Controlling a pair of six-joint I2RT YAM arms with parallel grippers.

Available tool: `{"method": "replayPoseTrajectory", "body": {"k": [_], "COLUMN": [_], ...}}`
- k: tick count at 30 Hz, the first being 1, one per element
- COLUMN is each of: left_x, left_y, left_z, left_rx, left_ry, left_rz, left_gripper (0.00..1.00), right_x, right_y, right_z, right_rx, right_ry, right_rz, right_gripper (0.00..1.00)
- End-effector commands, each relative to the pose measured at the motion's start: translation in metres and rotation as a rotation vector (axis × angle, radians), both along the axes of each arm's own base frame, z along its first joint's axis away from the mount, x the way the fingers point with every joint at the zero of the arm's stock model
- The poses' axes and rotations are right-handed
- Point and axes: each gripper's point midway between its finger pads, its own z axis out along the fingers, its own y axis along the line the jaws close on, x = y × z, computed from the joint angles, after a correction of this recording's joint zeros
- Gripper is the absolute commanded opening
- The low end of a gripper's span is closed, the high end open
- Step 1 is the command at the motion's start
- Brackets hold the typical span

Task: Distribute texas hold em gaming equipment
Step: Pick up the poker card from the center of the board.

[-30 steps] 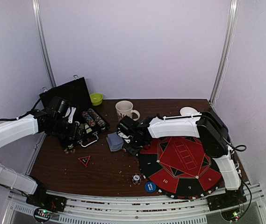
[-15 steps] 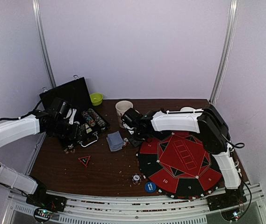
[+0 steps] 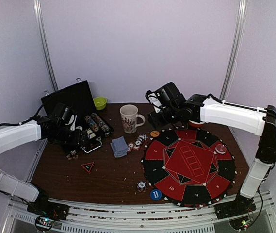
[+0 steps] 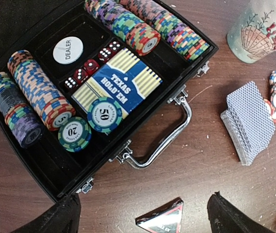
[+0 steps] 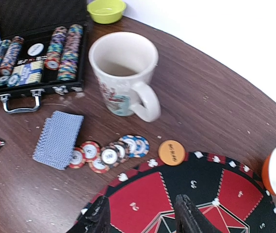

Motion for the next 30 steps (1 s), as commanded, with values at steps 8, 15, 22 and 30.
{"method": "replayPoseTrajectory", "body": {"k": [8,15,22,30], "left_x": [0.005,0.050,0.074,0.079], "left_y": [-0.064,-0.149,-0.184,-0.193], "left_z": [-0.005,-0.015,-0.031,-0.043], "left_rx": [-0.006,-0.103,-0.091,-0.039], "left_ry": [0.012,0.036,0.011,-0.026], "left_rz": [0.024,0.077,0.136,0.162], "left_gripper": [0.98,0.98,0.98,0.98], "right_x": [0.007,-0.007,-0.023,-0.030], "right_y": [-0.071,-0.081,-0.097,-0.097], "right_z": [0.002,-0.017,-0.020,-0.028], "right_rx": [0.012,-0.009,-0.009,-0.016], "right_ry": [-0.035,0.014,0.011,0.032], "right_rz": [-0.144,-0.141,-0.143,-0.117], "right_gripper": [0.49,0.48,0.48,0.48]}}
